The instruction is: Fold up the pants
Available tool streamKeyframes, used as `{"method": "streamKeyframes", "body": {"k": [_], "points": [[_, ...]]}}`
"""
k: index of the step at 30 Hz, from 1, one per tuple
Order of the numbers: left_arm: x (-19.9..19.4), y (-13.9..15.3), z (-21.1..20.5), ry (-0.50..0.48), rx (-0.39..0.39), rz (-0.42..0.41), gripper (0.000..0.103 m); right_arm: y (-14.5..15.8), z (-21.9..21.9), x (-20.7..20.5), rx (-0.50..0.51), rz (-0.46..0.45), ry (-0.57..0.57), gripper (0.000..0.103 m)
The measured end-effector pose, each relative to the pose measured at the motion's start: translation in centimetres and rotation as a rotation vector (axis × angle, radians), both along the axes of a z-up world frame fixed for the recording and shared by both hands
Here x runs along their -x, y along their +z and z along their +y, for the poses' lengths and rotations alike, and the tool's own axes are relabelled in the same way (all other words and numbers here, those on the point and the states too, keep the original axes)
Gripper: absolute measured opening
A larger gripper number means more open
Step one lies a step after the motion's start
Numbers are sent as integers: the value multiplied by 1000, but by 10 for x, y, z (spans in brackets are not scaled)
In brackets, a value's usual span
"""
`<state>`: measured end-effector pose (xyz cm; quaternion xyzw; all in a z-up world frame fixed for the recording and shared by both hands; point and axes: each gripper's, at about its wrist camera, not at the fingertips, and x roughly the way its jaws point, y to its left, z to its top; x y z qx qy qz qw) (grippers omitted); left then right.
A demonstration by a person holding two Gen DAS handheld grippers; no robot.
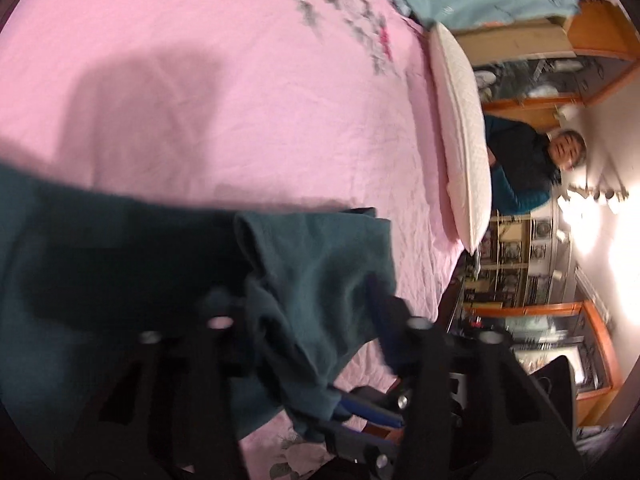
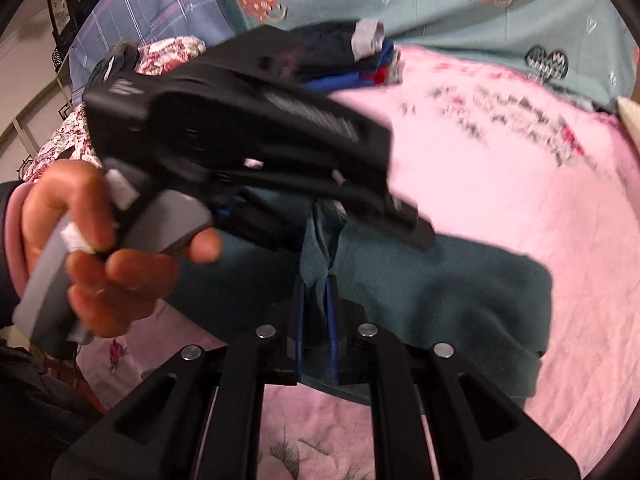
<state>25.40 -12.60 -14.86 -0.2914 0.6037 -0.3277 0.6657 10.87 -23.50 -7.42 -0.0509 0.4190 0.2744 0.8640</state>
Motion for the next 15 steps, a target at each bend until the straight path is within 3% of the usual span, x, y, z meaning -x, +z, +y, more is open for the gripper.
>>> {"method": "streamKeyframes", "body": {"k": [2,4,5,6,8,9,10,11,15], "points": [[1,6,-3,-37,-16,-58,34,3,7,6,23,-38,15,14],[1,3,3,-50,-64,-94,33,-4,16,6,44,-20,38,29],[0,-5,8,-35,-128,-98,33,-11,20,6,59,16,61,44],[1,-13,15,-27,-175,-93,27,-14,21,8,73,27,66,44],[3,-19,28,12,-145,-72,25,-10,6,15,76,7,51,44],[5,-16,33,27,-148,-68,31,-5,-6,16,79,-12,21,44],[6,-10,38,48,-157,-72,51,0,-25,17,92,-35,-32,44],[9,-2,46,87,-173,-97,58,3,-41,18,103,-46,-75,44],[3,30,52,125,-206,-156,62,0,-108,16,145,-35,-208,44]]}}
